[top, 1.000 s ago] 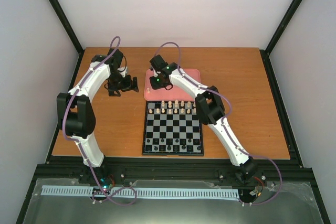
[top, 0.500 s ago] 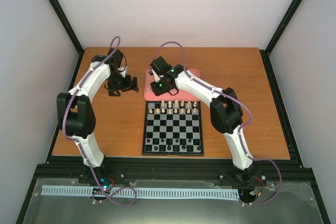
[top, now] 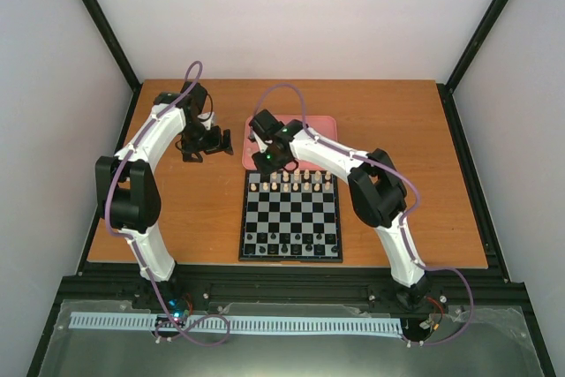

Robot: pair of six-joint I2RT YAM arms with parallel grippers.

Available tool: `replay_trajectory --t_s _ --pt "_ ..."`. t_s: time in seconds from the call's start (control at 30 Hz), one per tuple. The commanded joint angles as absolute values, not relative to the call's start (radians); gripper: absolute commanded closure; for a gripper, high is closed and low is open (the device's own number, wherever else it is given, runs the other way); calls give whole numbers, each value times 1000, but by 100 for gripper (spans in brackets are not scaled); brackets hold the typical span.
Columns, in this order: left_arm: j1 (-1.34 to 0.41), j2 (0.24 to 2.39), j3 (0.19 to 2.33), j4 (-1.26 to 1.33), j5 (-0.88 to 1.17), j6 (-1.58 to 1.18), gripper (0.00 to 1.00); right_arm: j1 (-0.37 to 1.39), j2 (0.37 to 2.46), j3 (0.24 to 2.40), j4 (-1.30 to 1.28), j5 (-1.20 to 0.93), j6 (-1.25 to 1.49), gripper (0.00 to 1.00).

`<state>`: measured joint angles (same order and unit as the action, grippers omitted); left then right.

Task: Set up the chess pieces on the board
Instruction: Place the chess piece on the chessboard.

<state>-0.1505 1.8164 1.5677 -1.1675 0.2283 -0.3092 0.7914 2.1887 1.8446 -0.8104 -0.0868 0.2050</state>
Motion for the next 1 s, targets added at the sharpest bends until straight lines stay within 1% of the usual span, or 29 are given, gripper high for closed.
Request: replay_trajectory --t_s 0.0,0.57,0.73,0.9,0.97 --pt "-146 1790 1583 -1160 225 -316 0 799 2219 1862 -801 -90 193 91" --pt "-145 1789 1576 -1155 230 -317 0 815 2268 1897 -847 -89 198 89" --pt "-145 1792 1575 -1155 231 -315 0 815 2274 1904 -854 -89 201 86" --pt "-145 1792 1575 -1155 232 -316 0 815 2268 1902 -851 -96 199 79" --pt "-145 1792 1575 -1155 231 -316 0 815 2262 1901 -846 -102 197 78"
